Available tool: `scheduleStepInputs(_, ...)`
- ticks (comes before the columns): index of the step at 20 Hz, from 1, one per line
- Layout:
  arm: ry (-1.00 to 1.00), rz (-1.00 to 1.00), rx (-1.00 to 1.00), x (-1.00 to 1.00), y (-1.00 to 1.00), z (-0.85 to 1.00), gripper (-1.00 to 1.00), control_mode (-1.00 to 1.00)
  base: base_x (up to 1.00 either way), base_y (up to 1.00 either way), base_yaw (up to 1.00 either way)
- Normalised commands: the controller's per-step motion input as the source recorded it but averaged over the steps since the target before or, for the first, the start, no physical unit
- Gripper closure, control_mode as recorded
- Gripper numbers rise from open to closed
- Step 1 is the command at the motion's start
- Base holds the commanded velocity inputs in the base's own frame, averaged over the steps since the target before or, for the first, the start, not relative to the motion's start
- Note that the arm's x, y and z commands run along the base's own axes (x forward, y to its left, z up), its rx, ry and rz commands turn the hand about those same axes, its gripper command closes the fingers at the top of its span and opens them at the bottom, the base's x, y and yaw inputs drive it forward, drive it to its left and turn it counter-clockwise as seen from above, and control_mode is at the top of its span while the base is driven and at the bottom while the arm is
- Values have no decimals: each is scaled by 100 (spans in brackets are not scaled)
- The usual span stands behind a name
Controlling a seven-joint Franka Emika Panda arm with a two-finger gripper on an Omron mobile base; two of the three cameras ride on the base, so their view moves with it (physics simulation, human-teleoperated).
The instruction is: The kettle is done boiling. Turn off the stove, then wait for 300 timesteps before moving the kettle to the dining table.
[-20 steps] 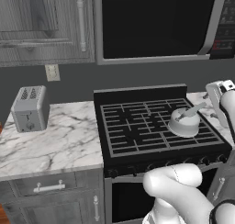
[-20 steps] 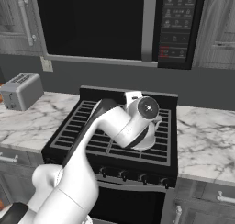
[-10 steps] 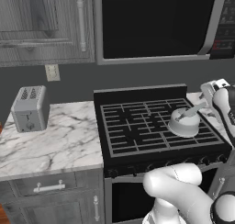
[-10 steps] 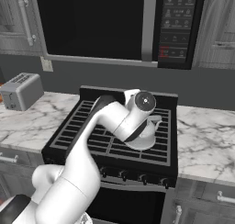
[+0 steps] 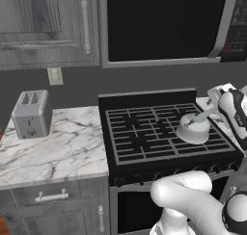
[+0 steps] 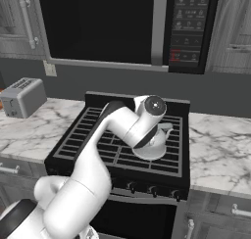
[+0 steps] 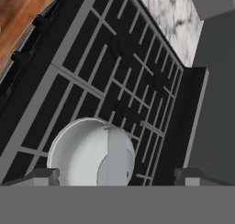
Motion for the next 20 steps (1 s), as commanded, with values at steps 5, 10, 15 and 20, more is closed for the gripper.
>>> scheduleStepInputs(5,1,0,0,25,-6,-12,-100,-100,0,0,0)
scheduleStepInputs(10,1,0,-1,21,-4,-12,-100,-100,0,0,0)
scheduleStepInputs(15,0,0,0,17,-9,-16,-100,-100,0,0,0)
scheduleStepInputs(20,1,0,0,16,-9,-16,-100,-100,0,0,0)
